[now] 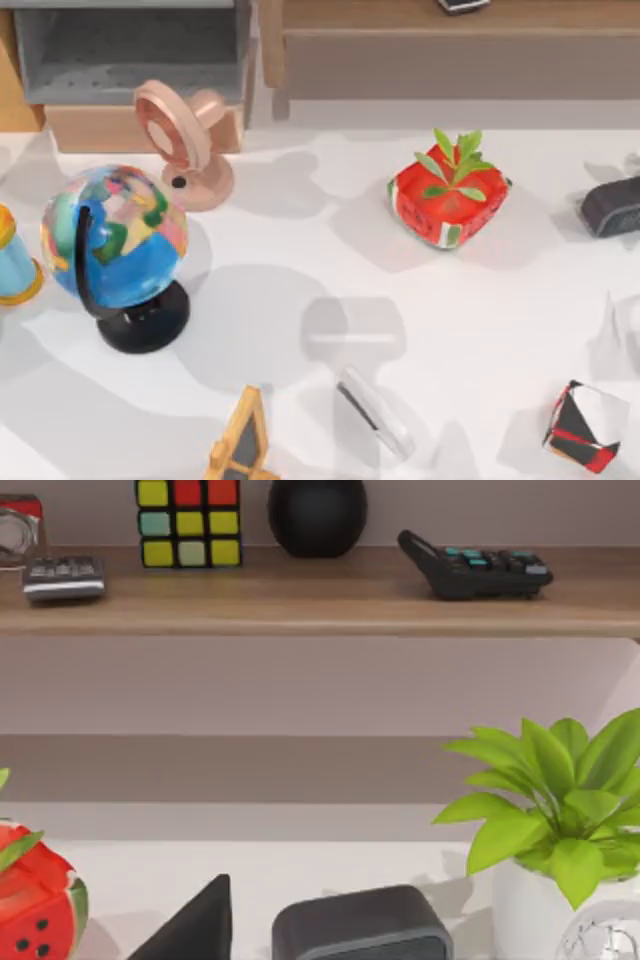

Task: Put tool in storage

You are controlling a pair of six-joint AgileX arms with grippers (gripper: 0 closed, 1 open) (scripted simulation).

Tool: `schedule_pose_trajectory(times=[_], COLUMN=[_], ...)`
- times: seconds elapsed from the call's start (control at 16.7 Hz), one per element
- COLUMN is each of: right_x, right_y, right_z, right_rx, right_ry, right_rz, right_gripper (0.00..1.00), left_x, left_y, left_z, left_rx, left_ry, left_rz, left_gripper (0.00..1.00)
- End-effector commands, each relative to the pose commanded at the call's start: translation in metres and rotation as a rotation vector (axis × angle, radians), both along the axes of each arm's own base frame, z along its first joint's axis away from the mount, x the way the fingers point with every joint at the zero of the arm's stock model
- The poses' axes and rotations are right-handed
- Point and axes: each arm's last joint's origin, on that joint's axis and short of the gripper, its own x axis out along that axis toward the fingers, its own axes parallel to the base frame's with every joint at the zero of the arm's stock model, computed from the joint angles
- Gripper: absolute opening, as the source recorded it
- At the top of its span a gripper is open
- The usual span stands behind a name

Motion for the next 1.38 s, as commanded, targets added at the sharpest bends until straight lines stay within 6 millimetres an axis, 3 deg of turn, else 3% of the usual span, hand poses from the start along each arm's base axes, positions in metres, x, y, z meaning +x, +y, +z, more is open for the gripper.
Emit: schedule_pose_trajectory(times=[0.48,0.72,1.38], right_x=[0.0,0.0,0.0], right_y=[0.0,0.0,0.0], right_z=[0.0,0.0,0.0], right_rx=[0.0,0.0,0.0], right_ry=[0.0,0.0,0.0], right_rz=[0.0,0.0,0.0], right_gripper=[1.0,1.0,1.0], left_x=[0.024,0.025,0.025], left_y=[-0.001,0.0,0.0], left_z=[0.0,0.0,0.0], left_rx=[0.0,0.0,0.0], left_ry=[0.0,0.0,0.0], left_rz=[0.0,0.0,0.0], left_gripper=[1.0,1.0,0.17])
